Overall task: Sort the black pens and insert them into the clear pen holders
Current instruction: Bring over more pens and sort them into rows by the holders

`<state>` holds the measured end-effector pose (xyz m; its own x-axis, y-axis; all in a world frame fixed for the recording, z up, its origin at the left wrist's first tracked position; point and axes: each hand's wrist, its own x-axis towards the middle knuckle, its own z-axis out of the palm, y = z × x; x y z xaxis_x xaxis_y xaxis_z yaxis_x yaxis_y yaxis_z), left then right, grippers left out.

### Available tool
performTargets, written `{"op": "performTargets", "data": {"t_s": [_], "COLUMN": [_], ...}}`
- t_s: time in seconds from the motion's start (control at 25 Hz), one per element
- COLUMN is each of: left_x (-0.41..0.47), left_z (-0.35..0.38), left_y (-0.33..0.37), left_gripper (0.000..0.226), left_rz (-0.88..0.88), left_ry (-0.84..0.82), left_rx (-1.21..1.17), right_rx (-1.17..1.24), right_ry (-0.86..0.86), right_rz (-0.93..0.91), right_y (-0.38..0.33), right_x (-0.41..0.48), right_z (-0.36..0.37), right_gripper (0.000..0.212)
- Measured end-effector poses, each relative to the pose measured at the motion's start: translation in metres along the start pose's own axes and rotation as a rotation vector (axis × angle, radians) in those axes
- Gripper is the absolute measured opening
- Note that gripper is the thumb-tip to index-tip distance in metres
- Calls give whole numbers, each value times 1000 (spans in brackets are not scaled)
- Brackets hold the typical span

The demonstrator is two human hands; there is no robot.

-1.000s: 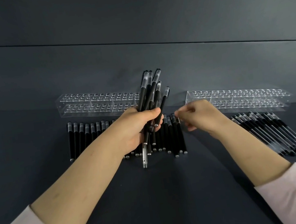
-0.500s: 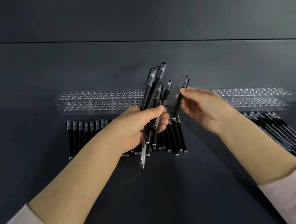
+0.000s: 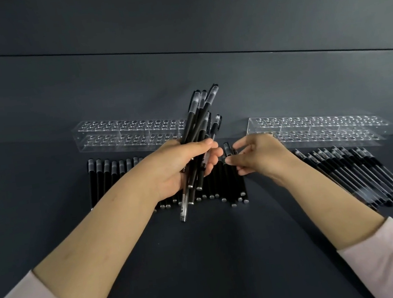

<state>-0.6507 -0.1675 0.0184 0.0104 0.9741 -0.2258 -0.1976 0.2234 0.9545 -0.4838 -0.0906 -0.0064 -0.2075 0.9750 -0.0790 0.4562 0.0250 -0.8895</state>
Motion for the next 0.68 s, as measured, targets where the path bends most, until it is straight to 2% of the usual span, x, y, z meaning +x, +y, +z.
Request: {"op": "performTargets", "data": {"t_s": [0.12, 0.24, 0.32, 0.4, 0.56, 0.68], "left_x": [1, 1, 1, 1, -2, -4], "left_z": [0, 1, 1, 2, 5, 7], "left_y": [0, 0, -1, -1, -2, -2], "left_gripper": [22, 21, 19, 17, 18, 20], "left_rz": [-22, -26, -31, -32, -24, -19], "left_ry": [0, -18, -29, -39, -90, -97], "left_rx": [-27, -23, -21, -17, 16, 2], "right_rx": [-26, 3, 178, 413, 549, 692], "right_ry": [-7, 46, 40, -39, -185, -171], "right_rz": [-23, -64, -58, -27, -14, 36], "right_y": [0, 2, -1, -7, -12, -14], "right_x": [0, 2, 2, 0, -4, -3], "right_z": [0, 0, 0, 0, 2, 0], "right_gripper": [35, 23, 22, 21, 12, 6]}}
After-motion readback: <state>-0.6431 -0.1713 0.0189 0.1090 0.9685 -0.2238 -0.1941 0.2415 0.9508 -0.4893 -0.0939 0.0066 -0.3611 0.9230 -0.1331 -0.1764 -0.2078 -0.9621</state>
